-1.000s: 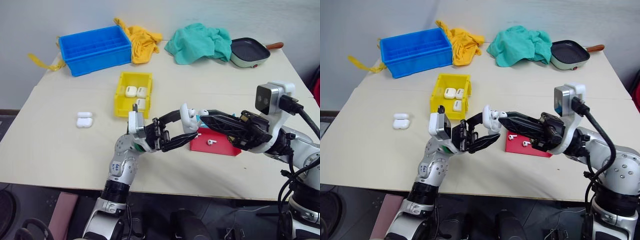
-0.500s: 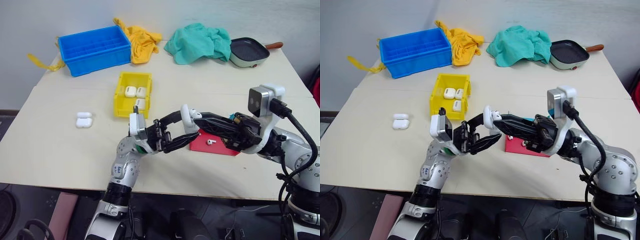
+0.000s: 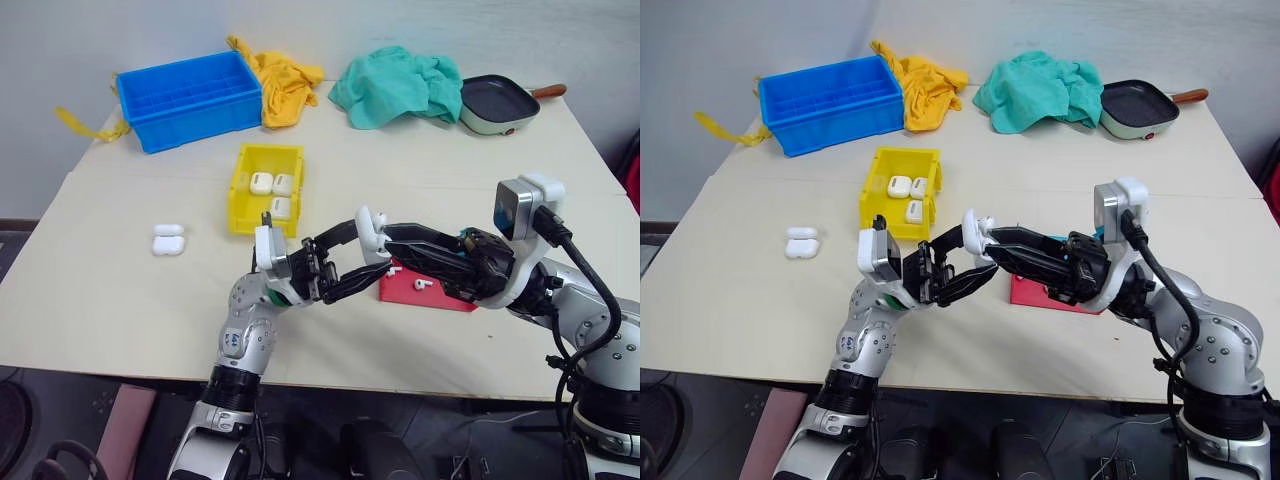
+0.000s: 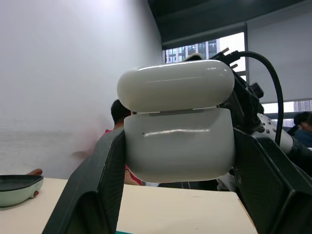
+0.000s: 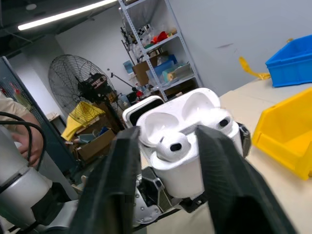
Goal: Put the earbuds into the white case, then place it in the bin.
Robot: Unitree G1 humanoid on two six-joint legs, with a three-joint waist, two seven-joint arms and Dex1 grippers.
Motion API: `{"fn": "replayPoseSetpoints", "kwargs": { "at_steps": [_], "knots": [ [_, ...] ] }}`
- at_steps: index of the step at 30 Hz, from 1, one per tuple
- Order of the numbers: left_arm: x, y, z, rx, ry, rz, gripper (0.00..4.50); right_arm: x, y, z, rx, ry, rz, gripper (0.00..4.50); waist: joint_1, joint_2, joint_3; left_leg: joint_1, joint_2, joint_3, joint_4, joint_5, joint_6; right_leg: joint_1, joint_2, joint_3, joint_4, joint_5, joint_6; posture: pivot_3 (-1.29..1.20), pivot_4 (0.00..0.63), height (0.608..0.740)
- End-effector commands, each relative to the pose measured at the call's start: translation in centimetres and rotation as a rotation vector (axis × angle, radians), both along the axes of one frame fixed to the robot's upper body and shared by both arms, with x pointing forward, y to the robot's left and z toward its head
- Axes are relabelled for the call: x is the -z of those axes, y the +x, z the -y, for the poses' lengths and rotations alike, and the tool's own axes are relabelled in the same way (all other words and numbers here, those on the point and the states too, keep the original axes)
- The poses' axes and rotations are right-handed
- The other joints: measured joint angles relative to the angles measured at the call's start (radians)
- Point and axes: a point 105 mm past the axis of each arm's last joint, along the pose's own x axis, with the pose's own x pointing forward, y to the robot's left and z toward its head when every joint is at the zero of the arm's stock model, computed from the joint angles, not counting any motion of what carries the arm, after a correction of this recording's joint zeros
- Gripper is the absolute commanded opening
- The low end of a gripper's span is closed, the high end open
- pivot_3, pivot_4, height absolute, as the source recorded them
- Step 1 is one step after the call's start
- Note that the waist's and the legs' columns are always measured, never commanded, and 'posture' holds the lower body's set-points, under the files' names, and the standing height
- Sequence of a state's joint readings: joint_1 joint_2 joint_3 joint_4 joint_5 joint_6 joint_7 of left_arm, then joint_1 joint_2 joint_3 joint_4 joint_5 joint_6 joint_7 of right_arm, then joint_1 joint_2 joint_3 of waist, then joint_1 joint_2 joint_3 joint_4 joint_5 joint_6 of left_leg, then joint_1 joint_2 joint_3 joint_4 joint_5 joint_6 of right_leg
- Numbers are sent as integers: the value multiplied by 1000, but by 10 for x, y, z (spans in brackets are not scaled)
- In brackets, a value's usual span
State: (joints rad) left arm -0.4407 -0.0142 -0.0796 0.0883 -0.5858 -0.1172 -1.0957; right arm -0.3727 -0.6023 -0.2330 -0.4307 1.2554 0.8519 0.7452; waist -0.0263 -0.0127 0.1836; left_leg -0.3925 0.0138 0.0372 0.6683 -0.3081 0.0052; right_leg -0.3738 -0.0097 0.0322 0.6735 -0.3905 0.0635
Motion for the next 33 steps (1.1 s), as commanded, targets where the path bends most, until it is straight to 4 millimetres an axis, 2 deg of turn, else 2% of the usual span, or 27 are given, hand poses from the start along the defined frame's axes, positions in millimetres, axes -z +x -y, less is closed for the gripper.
{"fn": "replayPoseSetpoints", "kwargs": {
  "at_steps": [1,4,7,10,13,17,25,26,27,33],
  "knots": [
    [-14,-10,3,34,-13,71,2781,0,-5,3,5,-38,15,3294,0,0,0,0,0,0,0,0,0,0,0,0,0,0,0,0,150,740],
    [-1,1,-4,-26,80,51,2781,0,-10,26,58,-77,-6,4296,4,0,0,0,0,0,0,0,0,0,0,0,0,0,0,0,150,740],
    [11,13,-15,-106,184,46,2781,7,-19,45,97,-140,-34,4296,7,0,0,0,0,0,-1,0,0,1,0,0,-2,0,0,0,150,740],
    [9,18,-26,-133,194,63,2781,9,-28,54,98,-164,-57,4296,3,-1,0,1,0,0,-1,0,0,1,0,0,-2,0,0,0,150,740],
    [8,18,-33,-129,199,86,2781,6,-25,58,143,-176,-13,4296,0,-1,1,1,0,0,-1,0,0,2,0,0,-2,0,0,0,150,740],
    [1,7,-34,-55,145,118,2781,1,-18,54,171,-189,80,3428,-1,-1,1,2,0,0,-1,0,0,2,0,0,-2,0,0,0,150,740],
    [-10,-15,-20,88,80,140,2781,-10,4,40,201,-240,326,658,0,-1,1,1,0,0,-1,0,0,2,0,1,-3,0,0,0,150,740],
    [-11,-17,-17,101,78,142,2781,-9,6,37,196,-248,338,197,0,-1,1,2,0,0,-1,0,0,2,0,1,-2,0,0,0,150,740],
    [-12,-18,-16,109,74,141,2781,-9,8,34,187,-244,343,26,0,-1,1,2,0,0,-1,0,0,2,0,1,-2,0,0,0,150,740],
    [-13,-21,-8,130,64,138,2781,-14,13,12,131,-199,402,26,-1,-1,1,2,0,0,-1,1,0,1,0,0,-1,0,0,0,150,740]
  ]
}}
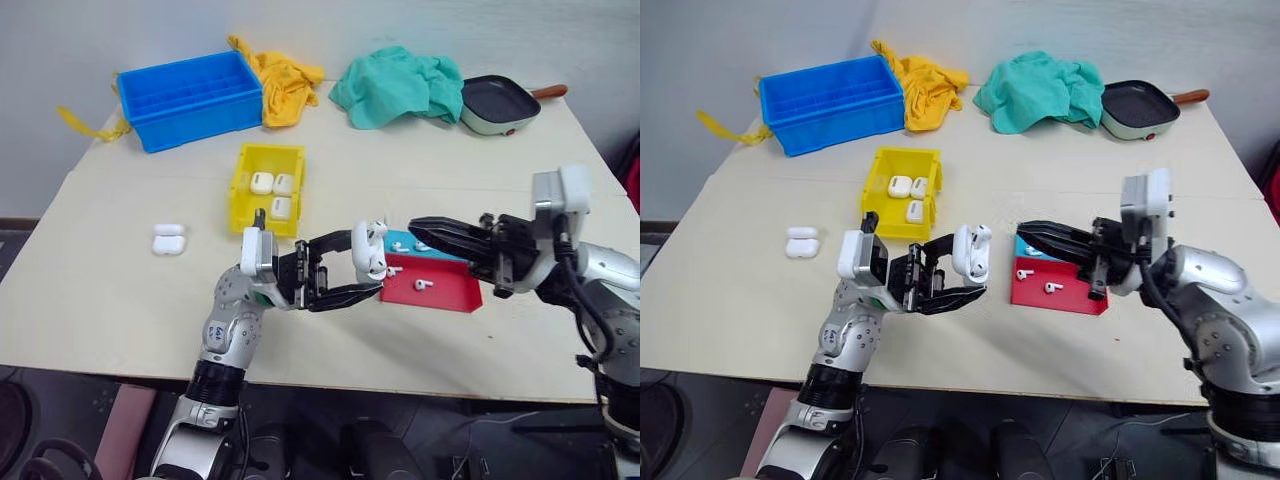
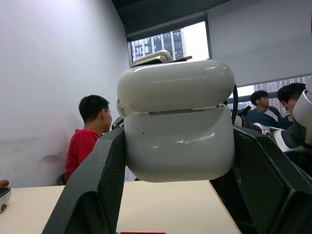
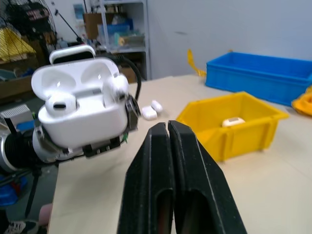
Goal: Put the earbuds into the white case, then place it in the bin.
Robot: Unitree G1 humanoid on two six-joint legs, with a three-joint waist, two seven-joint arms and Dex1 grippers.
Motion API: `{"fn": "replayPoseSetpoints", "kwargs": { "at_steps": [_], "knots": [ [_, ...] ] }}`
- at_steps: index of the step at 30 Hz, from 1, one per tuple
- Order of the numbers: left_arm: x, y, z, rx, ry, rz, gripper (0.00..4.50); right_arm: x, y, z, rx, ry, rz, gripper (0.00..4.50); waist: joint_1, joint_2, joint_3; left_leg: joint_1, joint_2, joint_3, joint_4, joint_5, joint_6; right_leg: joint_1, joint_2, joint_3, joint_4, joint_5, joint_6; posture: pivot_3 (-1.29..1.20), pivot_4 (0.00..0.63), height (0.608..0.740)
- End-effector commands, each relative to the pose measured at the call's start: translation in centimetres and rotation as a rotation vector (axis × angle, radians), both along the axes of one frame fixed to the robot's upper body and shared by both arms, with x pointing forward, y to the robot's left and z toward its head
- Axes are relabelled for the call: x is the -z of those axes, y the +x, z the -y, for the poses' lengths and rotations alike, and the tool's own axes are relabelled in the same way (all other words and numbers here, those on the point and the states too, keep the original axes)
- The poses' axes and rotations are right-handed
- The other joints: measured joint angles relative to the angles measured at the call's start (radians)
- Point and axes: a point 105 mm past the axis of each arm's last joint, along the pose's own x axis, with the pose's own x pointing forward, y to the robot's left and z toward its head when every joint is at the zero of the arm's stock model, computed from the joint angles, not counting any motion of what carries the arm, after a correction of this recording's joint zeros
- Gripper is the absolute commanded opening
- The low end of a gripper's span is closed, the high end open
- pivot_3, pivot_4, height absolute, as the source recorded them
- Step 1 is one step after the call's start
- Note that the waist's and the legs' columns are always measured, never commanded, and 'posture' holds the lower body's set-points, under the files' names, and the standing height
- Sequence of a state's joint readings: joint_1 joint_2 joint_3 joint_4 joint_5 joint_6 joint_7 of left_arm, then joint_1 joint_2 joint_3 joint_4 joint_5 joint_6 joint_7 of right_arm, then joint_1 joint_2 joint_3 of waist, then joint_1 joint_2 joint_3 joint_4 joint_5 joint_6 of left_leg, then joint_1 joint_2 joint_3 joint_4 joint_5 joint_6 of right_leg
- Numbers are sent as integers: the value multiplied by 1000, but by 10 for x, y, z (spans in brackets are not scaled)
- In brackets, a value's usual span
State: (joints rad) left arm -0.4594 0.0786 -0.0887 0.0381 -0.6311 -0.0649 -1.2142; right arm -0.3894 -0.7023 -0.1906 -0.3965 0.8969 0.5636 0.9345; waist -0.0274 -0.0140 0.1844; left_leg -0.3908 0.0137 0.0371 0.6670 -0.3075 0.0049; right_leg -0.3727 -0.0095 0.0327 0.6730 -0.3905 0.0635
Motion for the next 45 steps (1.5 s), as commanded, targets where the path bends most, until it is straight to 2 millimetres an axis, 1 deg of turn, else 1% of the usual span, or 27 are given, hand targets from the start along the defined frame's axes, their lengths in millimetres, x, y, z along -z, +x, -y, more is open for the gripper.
{"fn": "replayPoseSetpoints", "kwargs": {
  "at_steps": [1,8,13,29,35,45],
  "knots": [
    [-10,-7,3,23,-25,42,2781,-10,-1,-7,-24,9,72,26,0,0,0,0,0,0,0,0,0,0,0,0,0,0,0,0,150,740],
    [-8,-7,4,14,-26,33,2781,-14,-2,-10,-38,26,77,26,1,0,0,0,0,0,0,0,0,0,-1,0,0,0,0,0,150,740],
    [-7,-6,5,8,-28,27,2781,-17,-1,-6,-12,38,91,26,1,0,0,0,0,0,0,0,0,0,0,0,0,0,0,0,150,740],
    [-3,-2,7,-14,-21,6,2781,-24,-12,-8,-39,76,102,26,0,0,0,0,0,0,0,0,0,0,0,0,0,0,0,0,150,740],
    [-3,-1,7,-19,-21,1,2781,-20,-18,-11,-71,64,71,26,0,0,0,0,0,0,0,0,0,0,0,0,0,0,0,0,150,740],
    [-4,0,8,-16,-25,4,2781,-15,-21,-16,-98,55,40,26,1,0,0,0,0,0,0,0,0,0,0,0,0,0,0,0,150,740]
  ]
}}
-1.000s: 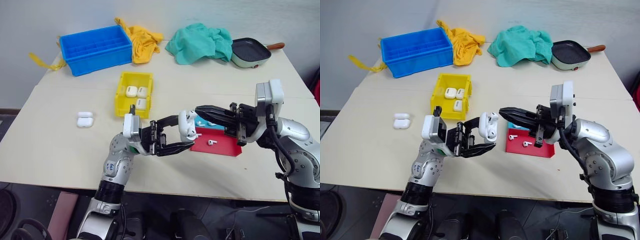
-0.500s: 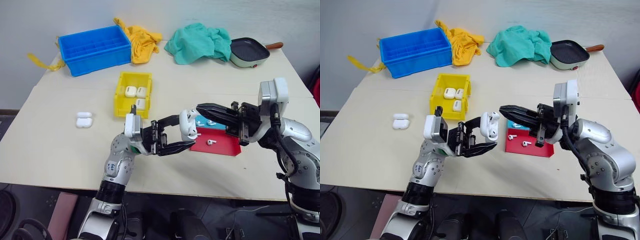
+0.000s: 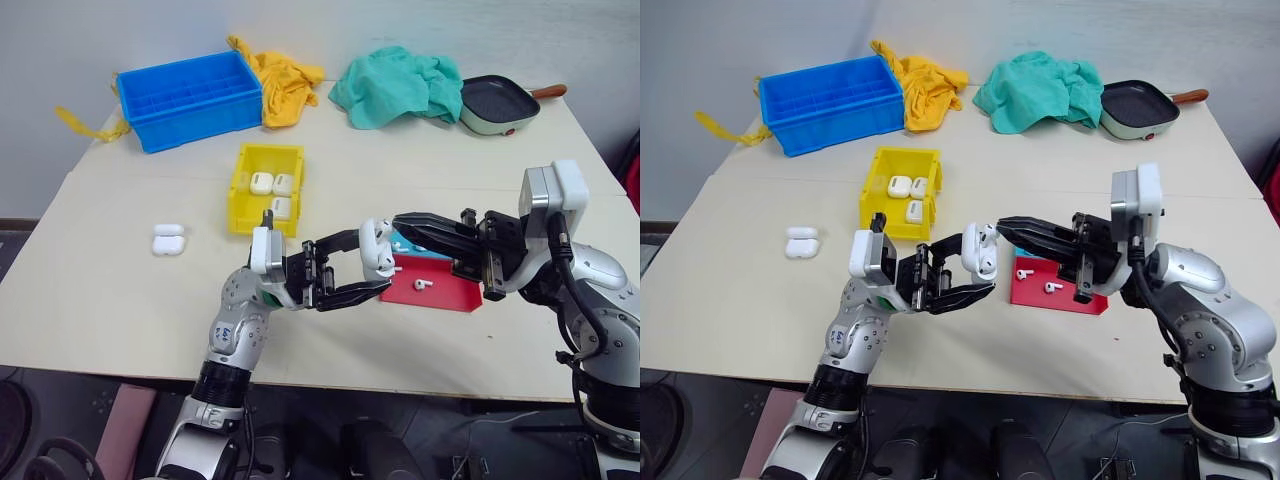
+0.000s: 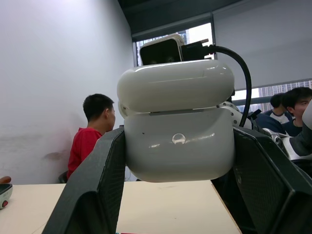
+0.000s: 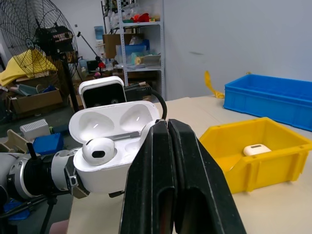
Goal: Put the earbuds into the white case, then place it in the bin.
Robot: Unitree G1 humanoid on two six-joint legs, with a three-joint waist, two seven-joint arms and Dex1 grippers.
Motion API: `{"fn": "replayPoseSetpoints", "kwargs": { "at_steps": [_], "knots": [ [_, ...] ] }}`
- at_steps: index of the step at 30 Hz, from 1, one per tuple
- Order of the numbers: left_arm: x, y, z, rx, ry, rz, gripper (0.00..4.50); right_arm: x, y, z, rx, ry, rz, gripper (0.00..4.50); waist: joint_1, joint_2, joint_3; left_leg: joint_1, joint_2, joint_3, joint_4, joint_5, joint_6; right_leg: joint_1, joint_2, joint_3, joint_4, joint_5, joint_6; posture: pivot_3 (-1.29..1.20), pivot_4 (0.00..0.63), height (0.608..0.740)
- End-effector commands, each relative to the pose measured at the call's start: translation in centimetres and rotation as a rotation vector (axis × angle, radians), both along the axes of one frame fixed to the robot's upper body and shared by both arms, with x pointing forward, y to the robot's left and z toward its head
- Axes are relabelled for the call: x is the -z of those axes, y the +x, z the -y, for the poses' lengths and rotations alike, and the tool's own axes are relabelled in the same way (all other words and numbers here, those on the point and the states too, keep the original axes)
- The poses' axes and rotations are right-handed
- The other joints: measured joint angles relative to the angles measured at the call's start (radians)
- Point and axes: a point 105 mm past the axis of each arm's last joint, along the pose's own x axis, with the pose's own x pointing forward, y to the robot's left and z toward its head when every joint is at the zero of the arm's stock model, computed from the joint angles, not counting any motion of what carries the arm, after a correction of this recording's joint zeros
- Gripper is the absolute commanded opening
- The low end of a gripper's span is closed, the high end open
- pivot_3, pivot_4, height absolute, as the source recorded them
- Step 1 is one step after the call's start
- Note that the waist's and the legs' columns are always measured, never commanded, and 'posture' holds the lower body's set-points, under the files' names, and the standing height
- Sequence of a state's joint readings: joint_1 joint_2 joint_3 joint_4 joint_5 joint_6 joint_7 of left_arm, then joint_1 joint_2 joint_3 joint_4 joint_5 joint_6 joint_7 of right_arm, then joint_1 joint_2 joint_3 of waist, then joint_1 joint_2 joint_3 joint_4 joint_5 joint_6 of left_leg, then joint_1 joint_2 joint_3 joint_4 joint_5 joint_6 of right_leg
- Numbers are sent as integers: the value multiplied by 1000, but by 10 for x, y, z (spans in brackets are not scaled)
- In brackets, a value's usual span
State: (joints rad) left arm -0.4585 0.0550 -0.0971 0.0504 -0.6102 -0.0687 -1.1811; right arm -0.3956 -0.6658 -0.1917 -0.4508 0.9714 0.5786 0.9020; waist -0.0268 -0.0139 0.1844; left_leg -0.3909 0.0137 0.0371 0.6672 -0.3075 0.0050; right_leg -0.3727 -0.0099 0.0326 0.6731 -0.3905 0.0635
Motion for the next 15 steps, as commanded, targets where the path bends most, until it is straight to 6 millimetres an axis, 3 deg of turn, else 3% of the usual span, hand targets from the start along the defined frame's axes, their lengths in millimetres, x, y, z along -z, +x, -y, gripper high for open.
{"fn": "replayPoseSetpoints", "kwargs": {
  "at_steps": [1,9,15],
  "knots": [
    [-6,-3,2,3,-18,30,2781,-5,-10,-5,-36,-12,29,26,0,0,0,0,0,0,0,0,0,0,0,0,0,0,0,0,150,740],
    [-5,-4,3,4,-19,30,2781,-2,-16,-9,-71,-30,3,26,0,0,0,0,0,0,0,0,0,0,0,0,0,0,0,0,150,740],
    [-5,-3,2,1,-16,31,2781,-18,-14,4,-36,24,0,26,0,0,0,0,0,0,0,0,0,0,0,0,0,0,0,0,150,740]
  ]
}}
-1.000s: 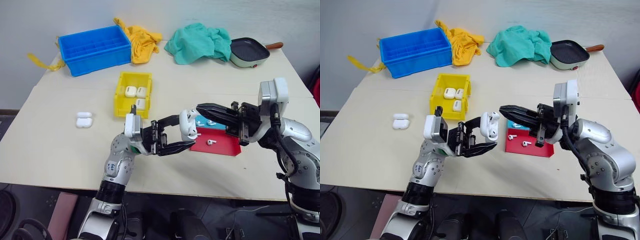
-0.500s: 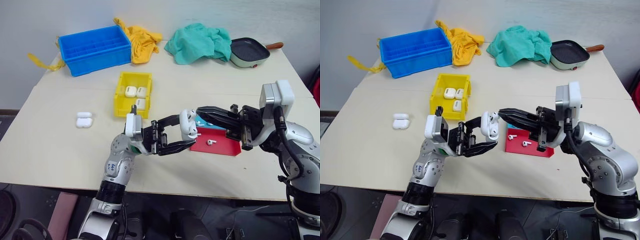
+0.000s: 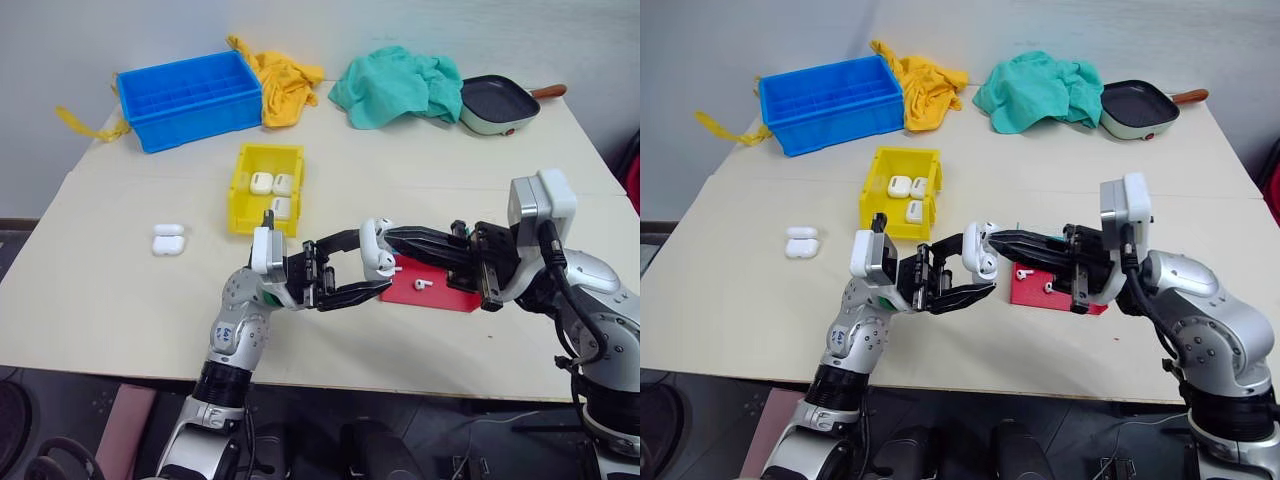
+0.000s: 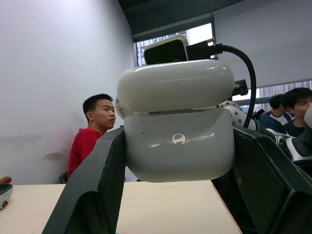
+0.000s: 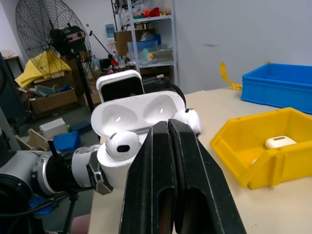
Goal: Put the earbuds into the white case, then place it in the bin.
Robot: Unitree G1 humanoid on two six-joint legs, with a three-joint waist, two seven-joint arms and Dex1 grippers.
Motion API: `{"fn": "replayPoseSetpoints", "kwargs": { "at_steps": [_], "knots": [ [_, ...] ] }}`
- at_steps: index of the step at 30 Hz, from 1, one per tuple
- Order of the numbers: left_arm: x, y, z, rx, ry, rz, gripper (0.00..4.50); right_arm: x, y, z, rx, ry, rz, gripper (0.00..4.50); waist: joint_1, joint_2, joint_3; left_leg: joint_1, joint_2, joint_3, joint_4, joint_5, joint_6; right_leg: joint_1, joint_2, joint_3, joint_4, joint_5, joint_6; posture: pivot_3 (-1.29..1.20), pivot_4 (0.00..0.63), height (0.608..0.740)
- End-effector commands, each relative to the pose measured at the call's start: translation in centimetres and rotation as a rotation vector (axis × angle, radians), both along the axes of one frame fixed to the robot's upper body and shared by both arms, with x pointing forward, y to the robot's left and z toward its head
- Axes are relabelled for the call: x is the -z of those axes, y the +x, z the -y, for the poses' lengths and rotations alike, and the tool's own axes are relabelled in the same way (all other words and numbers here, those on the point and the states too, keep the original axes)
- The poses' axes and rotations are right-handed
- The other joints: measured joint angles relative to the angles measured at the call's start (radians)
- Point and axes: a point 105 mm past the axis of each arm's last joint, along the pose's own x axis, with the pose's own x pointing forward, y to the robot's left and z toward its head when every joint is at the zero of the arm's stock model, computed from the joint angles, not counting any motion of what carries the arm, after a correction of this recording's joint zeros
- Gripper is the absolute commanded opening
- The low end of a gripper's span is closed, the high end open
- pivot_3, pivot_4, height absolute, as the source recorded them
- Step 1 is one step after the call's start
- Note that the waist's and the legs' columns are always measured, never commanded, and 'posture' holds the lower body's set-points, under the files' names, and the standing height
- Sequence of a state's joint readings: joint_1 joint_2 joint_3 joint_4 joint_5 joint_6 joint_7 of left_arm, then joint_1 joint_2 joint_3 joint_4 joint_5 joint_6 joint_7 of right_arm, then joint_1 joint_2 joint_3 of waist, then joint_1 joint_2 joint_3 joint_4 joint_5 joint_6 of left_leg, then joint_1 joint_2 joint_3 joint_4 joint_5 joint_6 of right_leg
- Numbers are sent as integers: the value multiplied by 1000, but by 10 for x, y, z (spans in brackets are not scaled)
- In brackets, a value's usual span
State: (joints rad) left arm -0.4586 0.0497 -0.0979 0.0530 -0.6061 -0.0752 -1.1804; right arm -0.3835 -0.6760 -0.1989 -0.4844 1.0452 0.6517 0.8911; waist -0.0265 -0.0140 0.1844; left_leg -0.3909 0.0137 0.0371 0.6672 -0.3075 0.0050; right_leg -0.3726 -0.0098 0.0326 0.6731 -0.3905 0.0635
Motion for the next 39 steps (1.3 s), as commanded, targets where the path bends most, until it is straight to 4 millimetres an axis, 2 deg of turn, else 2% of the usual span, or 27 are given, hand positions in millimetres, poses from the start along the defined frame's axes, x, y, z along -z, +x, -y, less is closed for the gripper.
{"fn": "replayPoseSetpoints", "kwargs": {
  "at_steps": [1,5,9,39],
  "knots": [
    [-4,-3,1,3,-12,29,2781,-22,-3,10,37,30,64,26,0,0,0,0,0,0,0,0,0,0,0,0,0,0,0,0,150,740],
    [-4,-3,1,5,-11,29,2781,-24,11,13,96,37,91,26,-1,0,0,0,0,0,0,0,0,0,0,0,0,0,0,0,150,740],
    [-5,-4,2,7,-10,30,2781,-18,15,7,87,8,93,26,0,0,0,0,0,0,0,0,0,0,0,0,0,0,0,0,150,740],
    [-4,-1,4,-18,-11,23,2781,-4,-8,-13,-22,-6,31,26,0,0,0,0,0,0,0,0,0,0,0,0,0,0,0,0,150,740]
  ]
}}
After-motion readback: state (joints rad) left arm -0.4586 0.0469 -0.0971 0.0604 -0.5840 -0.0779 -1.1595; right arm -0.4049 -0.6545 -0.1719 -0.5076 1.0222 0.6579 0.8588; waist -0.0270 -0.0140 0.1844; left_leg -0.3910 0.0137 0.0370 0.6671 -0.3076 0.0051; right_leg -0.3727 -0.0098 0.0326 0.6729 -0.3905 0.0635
